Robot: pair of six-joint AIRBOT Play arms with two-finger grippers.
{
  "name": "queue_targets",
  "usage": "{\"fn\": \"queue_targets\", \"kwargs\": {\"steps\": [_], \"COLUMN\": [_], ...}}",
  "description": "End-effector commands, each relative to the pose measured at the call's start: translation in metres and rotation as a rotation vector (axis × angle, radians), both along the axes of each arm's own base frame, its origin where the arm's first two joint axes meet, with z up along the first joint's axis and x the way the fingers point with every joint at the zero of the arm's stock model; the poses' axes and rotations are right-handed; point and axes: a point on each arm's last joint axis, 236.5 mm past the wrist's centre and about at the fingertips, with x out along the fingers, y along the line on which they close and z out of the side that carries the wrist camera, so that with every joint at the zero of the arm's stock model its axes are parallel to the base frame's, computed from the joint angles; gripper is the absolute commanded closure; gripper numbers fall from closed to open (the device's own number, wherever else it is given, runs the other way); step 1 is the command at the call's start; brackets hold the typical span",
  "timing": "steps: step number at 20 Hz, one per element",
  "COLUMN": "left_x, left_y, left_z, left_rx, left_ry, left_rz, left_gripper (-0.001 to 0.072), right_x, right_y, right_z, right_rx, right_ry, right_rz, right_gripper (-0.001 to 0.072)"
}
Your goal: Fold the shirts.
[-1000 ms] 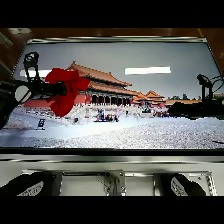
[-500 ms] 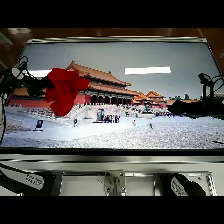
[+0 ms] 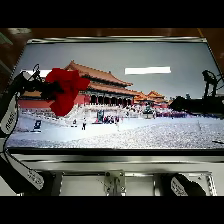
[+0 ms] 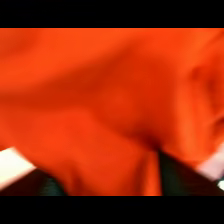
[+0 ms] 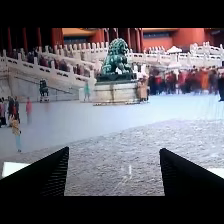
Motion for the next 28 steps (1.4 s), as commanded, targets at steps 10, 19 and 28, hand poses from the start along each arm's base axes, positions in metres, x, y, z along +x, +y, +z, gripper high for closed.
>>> {"fn": "queue_targets", "kwargs": {"steps": [10, 19, 28], "left_x": [-0.016, -0.205, -0.294], "left_y": [-0.087, -0.268, -0.454], "left_z": [0.269, 0.384, 0.191], "left_rx": [0.056, -0.12, -0.291], "left_ry": [-0.615, -0.728, -0.395], "left_rz": [-0.363, -0.808, -0.968], "left_gripper": [0.0665, 0.0664, 0.038], "right_x": [0.007, -0.045, -0.052], "right_y": [-0.015, 0.007, -0.015], "right_z": [0.036, 0.093, 0.084], "right_rx": [-0.121, -0.082, -0.149], "right_ry": [-0.066, 0.075, 0.138], "right_rz": [0.073, 0.201, 0.122], "right_gripper": [0.0019, 0.002, 0.002]}}
